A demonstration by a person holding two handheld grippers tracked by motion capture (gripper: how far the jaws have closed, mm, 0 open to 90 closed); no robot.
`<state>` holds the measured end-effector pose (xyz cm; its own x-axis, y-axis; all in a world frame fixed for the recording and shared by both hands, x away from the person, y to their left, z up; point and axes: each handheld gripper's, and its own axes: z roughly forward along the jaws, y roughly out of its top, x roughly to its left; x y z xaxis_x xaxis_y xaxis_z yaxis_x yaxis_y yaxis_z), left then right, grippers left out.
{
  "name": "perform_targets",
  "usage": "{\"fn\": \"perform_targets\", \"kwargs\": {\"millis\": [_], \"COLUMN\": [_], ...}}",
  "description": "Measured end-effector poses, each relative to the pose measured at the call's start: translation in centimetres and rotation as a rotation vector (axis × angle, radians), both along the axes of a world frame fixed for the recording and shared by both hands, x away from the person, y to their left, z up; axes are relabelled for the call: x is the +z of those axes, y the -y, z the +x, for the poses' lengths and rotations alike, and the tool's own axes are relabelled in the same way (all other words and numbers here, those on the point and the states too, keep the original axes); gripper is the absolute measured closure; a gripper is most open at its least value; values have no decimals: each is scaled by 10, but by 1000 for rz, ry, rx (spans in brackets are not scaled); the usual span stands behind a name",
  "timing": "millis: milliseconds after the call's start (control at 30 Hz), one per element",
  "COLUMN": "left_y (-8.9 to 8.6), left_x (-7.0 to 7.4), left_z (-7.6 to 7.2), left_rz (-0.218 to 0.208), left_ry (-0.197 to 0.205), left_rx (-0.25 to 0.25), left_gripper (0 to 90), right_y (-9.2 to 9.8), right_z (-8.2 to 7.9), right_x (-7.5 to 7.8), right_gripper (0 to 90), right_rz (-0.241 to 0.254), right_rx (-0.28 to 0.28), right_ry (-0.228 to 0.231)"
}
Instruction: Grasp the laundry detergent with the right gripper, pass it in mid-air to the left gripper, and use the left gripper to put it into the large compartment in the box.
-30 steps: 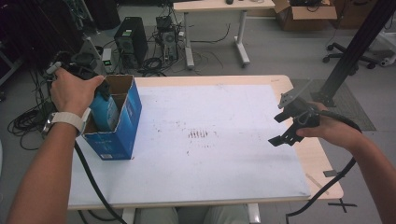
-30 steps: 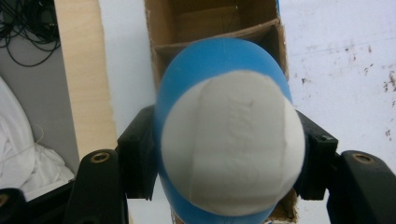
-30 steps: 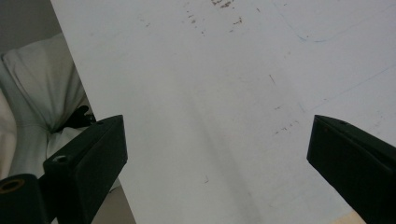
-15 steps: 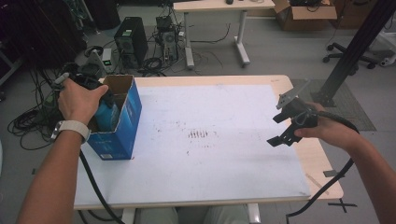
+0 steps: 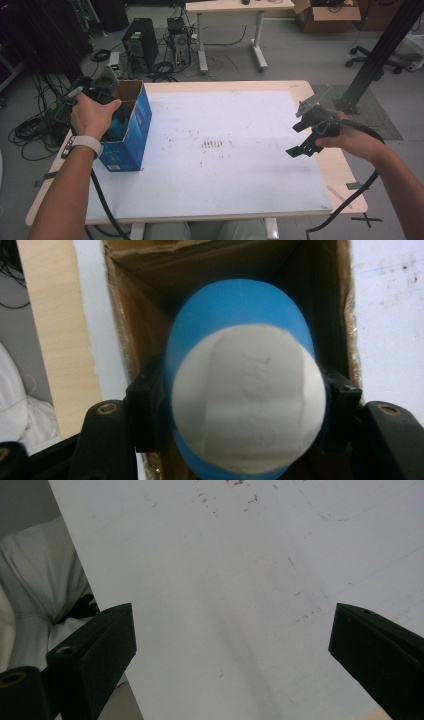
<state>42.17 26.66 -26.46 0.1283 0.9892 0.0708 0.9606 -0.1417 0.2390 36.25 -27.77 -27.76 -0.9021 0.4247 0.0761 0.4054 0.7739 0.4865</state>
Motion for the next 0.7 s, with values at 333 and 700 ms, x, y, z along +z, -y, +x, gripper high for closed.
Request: {"fn": "perform_targets", "kwargs": {"millis": [333, 700], "left_y": [-1, -3], "left_x": [-10, -14], "left_z": [1, 4], "left_rz": [-4, -13], "left_ry": [-25, -27], "left_rx": [-1, -2], "left_gripper": [377, 376], "right_y": [1, 4], "right_z": [0, -1], "right_x": [-4, -6], "right_gripper": [50, 51], "right_rz": [-1, -3], "right_rx": [-1, -7], "right_ry": [-5, -11]}}
